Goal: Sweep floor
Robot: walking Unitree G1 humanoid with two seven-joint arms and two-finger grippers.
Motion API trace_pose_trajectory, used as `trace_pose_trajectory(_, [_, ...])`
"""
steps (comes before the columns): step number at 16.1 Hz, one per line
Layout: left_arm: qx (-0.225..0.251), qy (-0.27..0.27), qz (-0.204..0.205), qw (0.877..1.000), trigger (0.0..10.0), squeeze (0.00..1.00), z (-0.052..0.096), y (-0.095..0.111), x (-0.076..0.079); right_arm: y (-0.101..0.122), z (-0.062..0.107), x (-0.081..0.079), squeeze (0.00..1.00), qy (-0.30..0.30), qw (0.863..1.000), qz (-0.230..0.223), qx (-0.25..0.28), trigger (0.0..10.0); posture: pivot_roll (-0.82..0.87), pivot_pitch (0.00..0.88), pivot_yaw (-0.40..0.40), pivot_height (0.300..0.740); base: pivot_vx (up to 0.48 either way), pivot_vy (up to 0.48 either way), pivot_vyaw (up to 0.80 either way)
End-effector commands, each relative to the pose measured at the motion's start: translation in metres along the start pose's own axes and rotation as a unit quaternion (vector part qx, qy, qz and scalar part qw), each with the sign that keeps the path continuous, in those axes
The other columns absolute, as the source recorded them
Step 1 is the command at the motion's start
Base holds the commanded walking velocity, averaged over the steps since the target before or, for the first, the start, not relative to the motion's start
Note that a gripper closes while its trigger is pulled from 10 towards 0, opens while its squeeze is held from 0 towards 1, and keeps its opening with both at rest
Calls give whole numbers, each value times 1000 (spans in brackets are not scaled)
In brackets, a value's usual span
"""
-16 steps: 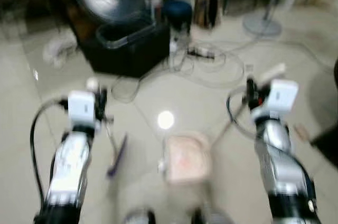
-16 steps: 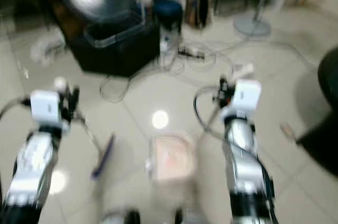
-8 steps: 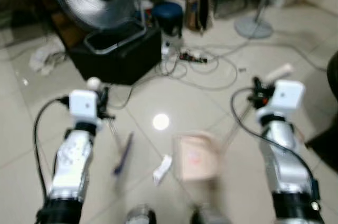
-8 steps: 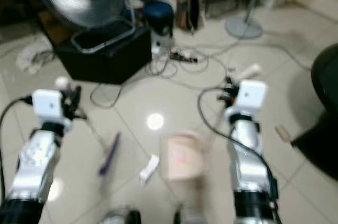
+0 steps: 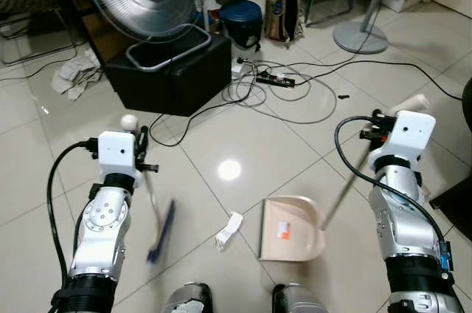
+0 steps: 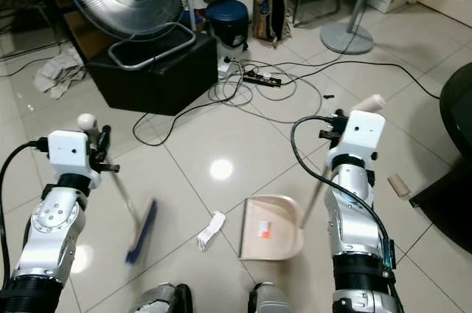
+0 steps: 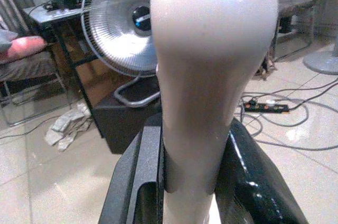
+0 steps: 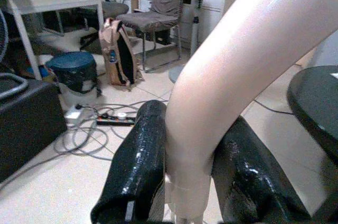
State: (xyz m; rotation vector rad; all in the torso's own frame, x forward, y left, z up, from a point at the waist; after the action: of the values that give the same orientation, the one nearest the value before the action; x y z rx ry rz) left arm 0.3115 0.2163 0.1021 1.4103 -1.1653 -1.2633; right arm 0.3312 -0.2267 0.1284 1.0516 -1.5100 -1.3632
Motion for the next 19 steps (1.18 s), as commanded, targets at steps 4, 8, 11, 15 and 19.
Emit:
trace_pose_trajectory(4, [24,31,-27,999,10000,0,2,-4,-18,16,-15,-10,0,29,995,71,65,10000,-27,175,17,740,0,0,0])
trace_pose_trajectory(8, [39,48,39,997,10000,0,-7,-5,-20,-4,-17,-20,0,49,994,68,65,10000,-23,174,13,740,0,0,0])
trace_pose_trajectory(11, [50,72,94,992,10000,0,-13,-5,-19,-18,-16,-26,0,48,995,68,53,10000,-9,199,15,740,0,0,0])
trace_pose_trajectory(15, [81,65,91,990,10000,0,-13,1,-18,-27,-13,-34,0,50,998,19,44,10000,25,228,4,740,0,0,0])
trace_pose_trajectory(19, [94,35,79,992,10000,0,-10,1,-10,-27,-14,-39,0,51,998,-6,48,10000,37,223,5,740,0,0,0])
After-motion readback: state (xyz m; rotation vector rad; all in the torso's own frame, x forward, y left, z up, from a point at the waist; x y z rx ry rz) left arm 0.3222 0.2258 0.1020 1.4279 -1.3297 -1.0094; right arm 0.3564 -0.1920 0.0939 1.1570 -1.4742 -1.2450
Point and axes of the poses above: a point about 5 cm out from each wrist's last joint towards the gripper, its own z axis pointing back from the gripper into the wrist, its own y axis along the axis of the wrist's last joint, x = y × z, the point moved 2 cm from there along -z, pointing out of the wrist towards the gripper, and after that the axes turned 1 degree about z, right-handed, at the moved point
